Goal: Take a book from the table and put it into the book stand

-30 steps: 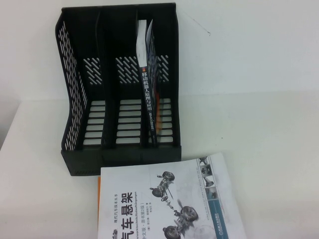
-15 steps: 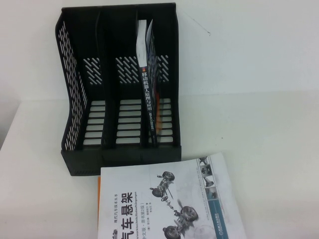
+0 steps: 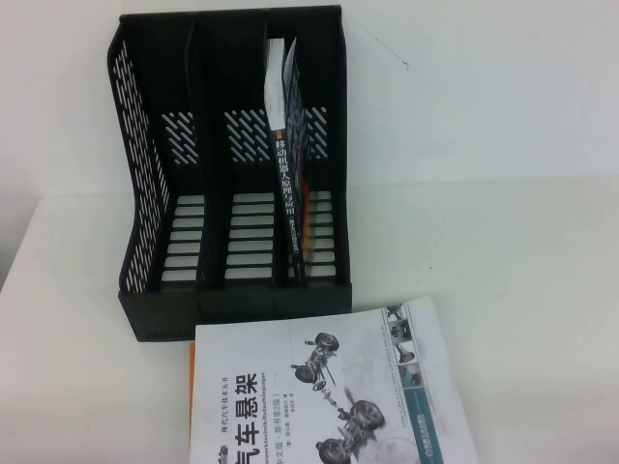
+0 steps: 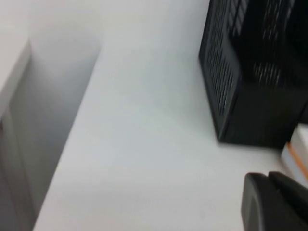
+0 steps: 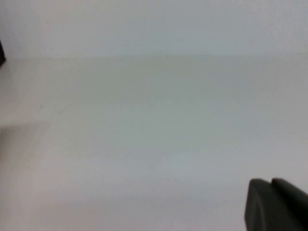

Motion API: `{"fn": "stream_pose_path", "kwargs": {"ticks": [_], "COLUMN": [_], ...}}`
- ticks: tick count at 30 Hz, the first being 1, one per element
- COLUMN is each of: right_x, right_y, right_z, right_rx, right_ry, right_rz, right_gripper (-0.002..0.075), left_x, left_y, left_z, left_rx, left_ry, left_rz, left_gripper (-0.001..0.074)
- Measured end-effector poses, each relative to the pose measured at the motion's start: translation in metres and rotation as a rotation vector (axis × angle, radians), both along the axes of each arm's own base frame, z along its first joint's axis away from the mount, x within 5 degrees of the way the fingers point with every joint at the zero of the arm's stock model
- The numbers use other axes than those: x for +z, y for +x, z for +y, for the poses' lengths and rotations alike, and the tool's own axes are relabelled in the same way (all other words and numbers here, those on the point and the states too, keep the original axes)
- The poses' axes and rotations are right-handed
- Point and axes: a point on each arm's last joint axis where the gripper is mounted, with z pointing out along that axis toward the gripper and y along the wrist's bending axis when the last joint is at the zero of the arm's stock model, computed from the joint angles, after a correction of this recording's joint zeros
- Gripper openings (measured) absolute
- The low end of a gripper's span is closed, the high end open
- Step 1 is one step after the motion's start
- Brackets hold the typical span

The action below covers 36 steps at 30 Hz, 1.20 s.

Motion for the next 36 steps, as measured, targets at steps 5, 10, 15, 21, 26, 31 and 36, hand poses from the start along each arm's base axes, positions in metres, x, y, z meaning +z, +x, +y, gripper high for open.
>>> {"fn": "stream_pose_path", "kwargs": {"ticks": [5,10,15,21,26,31,36], "right_x": [0.024,0.046,0.059,0.070,0.082,0.084,0.082], "right_y": [0.004,0.001,-0.003,-0.008,-0.016,-0.018,-0.008], "right_z": [0.002,0.005,0.006,0.007,0.008,0.006,0.004], "right_rx": [0.027,0.052,0.071,0.095,0.120,0.104,0.057], "right_ry": [0.000,-0.002,0.094,0.127,0.132,0.177,0.180], "right_rz": [-0.271,-0.516,-0.659,-0.793,-0.949,-0.980,-0.714], "right_gripper": [-0.0003,-0.0003,-0.0003,-0.0003,-0.0003,-0.0003,-0.0001], "left_x": [0.021,0.046,0.062,0.066,0.066,0.063,0.098], "left_y": [0.003,-0.001,-0.007,-0.009,-0.009,-0.006,-0.015], "left_z": [0.000,0.001,0.001,0.001,0.001,0.001,0.001], "left_rx": [0.005,0.009,0.012,0.013,0.013,0.008,0.007], "left_ry": [0.000,0.007,0.007,0.007,0.007,0.023,0.025], "left_rz": [-0.239,-0.518,-0.708,-0.758,-0.758,-0.687,-0.576], "left_gripper": [-0.0002,-0.0002,-0.0003,-0.0002,-0.0003,-0.0002,-0.0002]}}
